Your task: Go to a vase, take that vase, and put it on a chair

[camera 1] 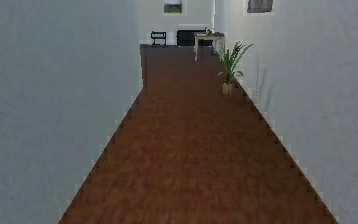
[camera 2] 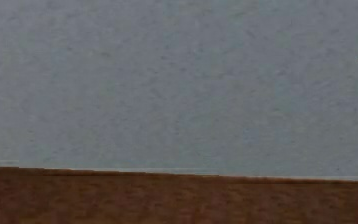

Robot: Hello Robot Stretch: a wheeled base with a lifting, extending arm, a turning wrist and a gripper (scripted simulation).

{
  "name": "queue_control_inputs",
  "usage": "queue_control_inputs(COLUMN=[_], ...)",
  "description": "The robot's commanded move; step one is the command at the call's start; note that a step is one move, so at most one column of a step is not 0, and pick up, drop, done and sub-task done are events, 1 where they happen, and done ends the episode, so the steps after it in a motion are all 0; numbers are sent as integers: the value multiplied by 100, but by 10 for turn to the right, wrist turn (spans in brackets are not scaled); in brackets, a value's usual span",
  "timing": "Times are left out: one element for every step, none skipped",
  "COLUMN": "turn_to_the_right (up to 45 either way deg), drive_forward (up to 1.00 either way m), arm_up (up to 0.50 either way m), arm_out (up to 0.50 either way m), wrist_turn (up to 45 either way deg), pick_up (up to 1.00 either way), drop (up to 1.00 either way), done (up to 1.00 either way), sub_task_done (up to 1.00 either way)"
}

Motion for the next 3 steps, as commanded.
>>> queue_control_inputs(turn_to_the_right=[0, 0, 0], drive_forward=[100, 100, 100], arm_up=[0, 0, 0], arm_out=[0, 0, 0], wrist_turn=[0, 0, 0], pick_up=[0, 0, 0], drop=[0, 0, 0], done=[0, 0, 0], sub_task_done=[0, 0, 0])
